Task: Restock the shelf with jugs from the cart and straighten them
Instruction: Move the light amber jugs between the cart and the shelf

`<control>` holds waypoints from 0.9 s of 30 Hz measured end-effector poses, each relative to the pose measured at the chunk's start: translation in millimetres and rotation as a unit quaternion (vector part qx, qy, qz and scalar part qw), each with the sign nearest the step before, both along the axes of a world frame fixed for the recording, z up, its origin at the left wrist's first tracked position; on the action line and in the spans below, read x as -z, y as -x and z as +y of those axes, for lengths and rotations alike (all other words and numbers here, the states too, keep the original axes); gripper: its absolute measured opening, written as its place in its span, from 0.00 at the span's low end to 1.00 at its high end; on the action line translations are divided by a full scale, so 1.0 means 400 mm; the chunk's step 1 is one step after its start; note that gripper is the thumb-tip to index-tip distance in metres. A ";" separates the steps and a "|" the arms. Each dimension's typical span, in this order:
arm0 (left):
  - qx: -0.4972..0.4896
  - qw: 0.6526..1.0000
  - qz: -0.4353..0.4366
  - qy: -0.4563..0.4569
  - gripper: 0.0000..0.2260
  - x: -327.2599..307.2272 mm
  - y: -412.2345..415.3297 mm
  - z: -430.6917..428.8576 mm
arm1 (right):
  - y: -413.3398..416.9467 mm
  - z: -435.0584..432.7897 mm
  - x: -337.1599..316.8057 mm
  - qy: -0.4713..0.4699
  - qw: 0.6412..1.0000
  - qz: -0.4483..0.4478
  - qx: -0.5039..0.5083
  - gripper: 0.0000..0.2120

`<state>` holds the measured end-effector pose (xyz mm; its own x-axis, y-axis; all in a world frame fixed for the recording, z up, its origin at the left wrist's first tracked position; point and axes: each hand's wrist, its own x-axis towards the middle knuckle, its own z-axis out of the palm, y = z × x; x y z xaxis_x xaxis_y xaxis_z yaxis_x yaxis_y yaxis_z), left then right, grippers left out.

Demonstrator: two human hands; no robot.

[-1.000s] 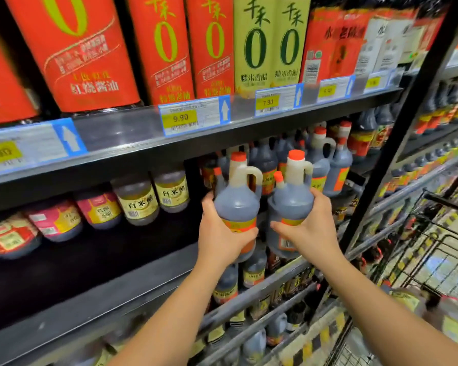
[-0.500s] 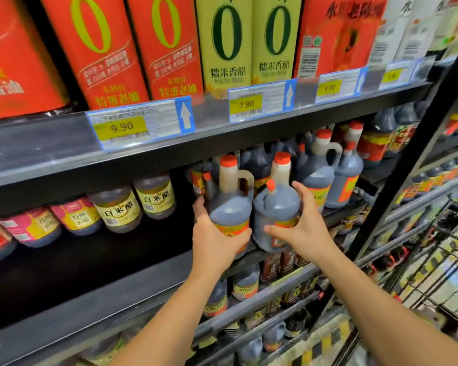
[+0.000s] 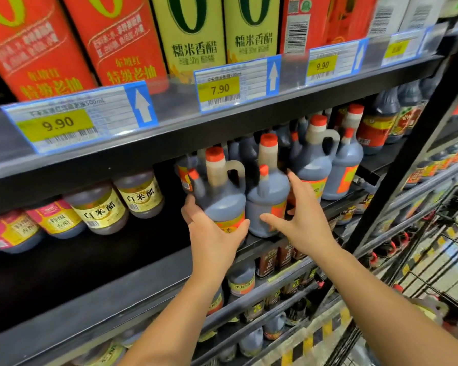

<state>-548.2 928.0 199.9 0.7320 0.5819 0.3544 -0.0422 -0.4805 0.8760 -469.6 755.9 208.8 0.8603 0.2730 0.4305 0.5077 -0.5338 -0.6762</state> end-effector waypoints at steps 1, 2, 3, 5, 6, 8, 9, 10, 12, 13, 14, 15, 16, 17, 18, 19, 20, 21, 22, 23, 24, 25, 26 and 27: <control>-0.001 1.000 0.003 0.001 0.51 0.000 -0.002 -0.004 | -0.001 0.000 0.002 -0.007 1.000 -0.002 0.005 0.46; -0.003 1.000 0.006 0.004 0.52 -0.001 -0.003 -0.007 | -0.001 0.001 0.003 -0.013 1.000 -0.001 0.009 0.45; -0.005 1.000 0.011 0.006 0.53 -0.003 -0.004 -0.011 | -0.002 0.001 0.004 -0.015 1.000 -0.002 0.012 0.45; -0.010 1.000 0.021 0.005 0.54 -0.006 -0.007 -0.016 | -0.003 0.002 0.003 -0.004 1.000 -0.010 0.019 0.45; -0.011 1.000 0.023 0.000 0.55 -0.005 -0.008 -0.019 | -0.003 0.003 0.002 0.005 1.000 -0.015 0.025 0.45; -0.016 1.000 0.024 -0.011 0.55 -0.002 -0.010 -0.024 | -0.002 0.005 0.001 0.022 0.999 -0.025 0.038 0.45; -0.017 0.999 0.027 -0.017 0.54 -0.001 -0.010 -0.027 | -0.002 0.007 0.000 0.026 0.998 -0.026 0.043 0.45; -0.018 0.999 0.030 -0.023 0.54 -0.002 -0.010 -0.030 | -0.002 0.008 -0.001 0.026 0.998 -0.024 0.047 0.45; -0.016 0.999 0.038 -0.032 0.54 -0.008 -0.008 -0.036 | -0.001 0.008 -0.003 0.010 0.999 -0.011 0.048 0.45; -0.015 0.998 0.041 -0.034 0.54 -0.012 -0.008 -0.039 | 0.000 0.008 -0.002 -0.003 0.999 -0.004 0.047 0.44; -0.016 0.998 0.045 -0.035 0.54 -0.016 -0.009 -0.042 | 0.001 0.008 -0.001 -0.017 0.999 0.003 0.045 0.44; -0.017 0.998 0.049 -0.037 0.54 -0.020 -0.008 -0.045 | 0.005 0.008 -0.002 -0.029 0.999 0.009 0.044 0.43; -0.019 0.998 0.054 -0.040 0.54 -0.024 -0.006 -0.049 | 0.009 0.009 -0.002 -0.037 0.998 0.014 0.044 0.43; -0.022 0.997 0.064 -0.045 0.55 -0.029 -0.004 -0.050 | 0.014 0.010 -0.004 -0.041 0.998 0.017 0.044 0.43; -0.025 0.995 0.079 -0.052 0.55 -0.033 0.000 -0.049 | 0.021 0.012 -0.005 -0.038 0.998 0.016 0.047 0.43; -0.027 0.993 0.097 -0.064 0.56 -0.039 0.006 -0.048 | 0.031 0.012 -0.009 -0.029 0.998 0.012 0.050 0.43; -0.028 0.990 0.114 -0.079 0.56 -0.041 0.009 -0.046 | 0.038 0.010 -0.011 -0.018 0.998 0.011 0.051 0.43; -0.027 0.988 0.126 -0.090 0.56 -0.042 0.013 -0.044 | 0.045 0.008 -0.011 -0.010 0.999 0.014 0.051 0.42; -0.022 0.987 0.130 -0.094 0.57 -0.043 0.021 -0.040 | 0.057 0.004 -0.013 -0.005 0.998 0.017 0.054 0.42; -0.015 0.987 0.129 -0.092 0.56 -0.043 0.033 -0.033 | 0.069 0.000 -0.015 -0.001 0.998 0.017 0.060 0.41; -0.010 0.988 0.122 -0.090 0.55 -0.040 0.047 -0.027 | 0.081 -0.004 -0.015 0.001 0.998 0.016 0.065 0.41; -0.006 0.990 0.110 -0.092 0.53 -0.035 0.065 -0.023 | 0.094 -0.009 -0.016 0.002 0.998 0.010 0.069 0.39; -0.002 0.991 0.096 -0.095 0.51 -0.029 0.083 -0.019 | 0.108 -0.014 -0.016 0.003 0.997 0.002 0.072 0.38; 0.001 0.992 0.082 -0.098 0.48 -0.022 0.102 -0.016 | 0.121 -0.019 -0.017 0.005 0.997 -0.005 0.075 0.36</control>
<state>-589.1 921.7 208.8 0.7900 0.5124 0.3366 0.0916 -0.6416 0.7616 -517.9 748.3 215.7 0.8874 0.1464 0.4372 0.4288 -0.6106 -0.6658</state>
